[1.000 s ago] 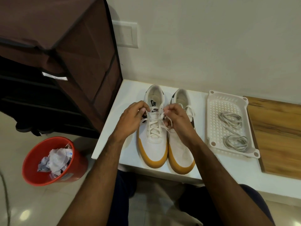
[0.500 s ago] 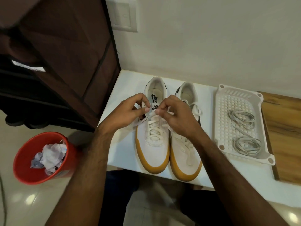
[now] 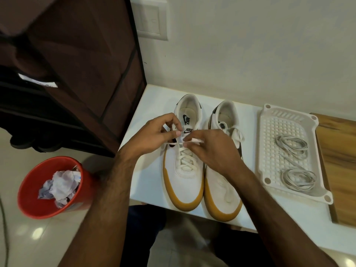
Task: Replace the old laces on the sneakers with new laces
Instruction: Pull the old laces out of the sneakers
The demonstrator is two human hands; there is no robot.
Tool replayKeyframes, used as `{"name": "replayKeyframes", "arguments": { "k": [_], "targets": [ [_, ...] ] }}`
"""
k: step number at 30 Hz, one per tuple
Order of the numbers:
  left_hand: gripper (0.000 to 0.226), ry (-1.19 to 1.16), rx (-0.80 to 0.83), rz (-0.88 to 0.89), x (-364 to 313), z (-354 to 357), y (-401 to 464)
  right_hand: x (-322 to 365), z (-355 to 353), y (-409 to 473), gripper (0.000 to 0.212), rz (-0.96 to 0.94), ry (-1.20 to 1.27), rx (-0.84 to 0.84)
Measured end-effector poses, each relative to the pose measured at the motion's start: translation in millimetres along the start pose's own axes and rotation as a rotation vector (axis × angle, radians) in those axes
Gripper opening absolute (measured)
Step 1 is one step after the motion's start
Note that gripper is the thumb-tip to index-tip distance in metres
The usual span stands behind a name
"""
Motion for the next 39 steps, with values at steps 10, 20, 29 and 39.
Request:
{"name": "replayKeyframes", "arguments": {
  "k": [10, 20, 29, 39],
  "targets": [
    [0.005, 0.018, -0.004, -0.008, -2, -1, -1, -18, -15, 3, 0.011, 0.126, 0.444, -0.097],
    [0.006, 0.023, -0.005, 0.000, -2, -1, -1, -13, -18, -2, 0.016, 0.281, 0.955, -0.112],
    [0.006, 0.037, -0.011, 0.006, -3, -1, -1, 7, 2, -1, 0.015, 0.048, -0.166, 0.003],
    [0.006, 0.038, -0.006, -0.010, -5, -1, -2, -9, -17, 1, 0.017, 0.228, 1.359, -0.086]
  ]
}}
Point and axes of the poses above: each hand's wrist, its own y-axis towards the middle knuckle, its own z-axis out of the palm, x = y × z, the point moved 8 cm from there along y, towards the middle knuckle, and after that the axes turned 8 degrees about y, right-handed, at the moved point
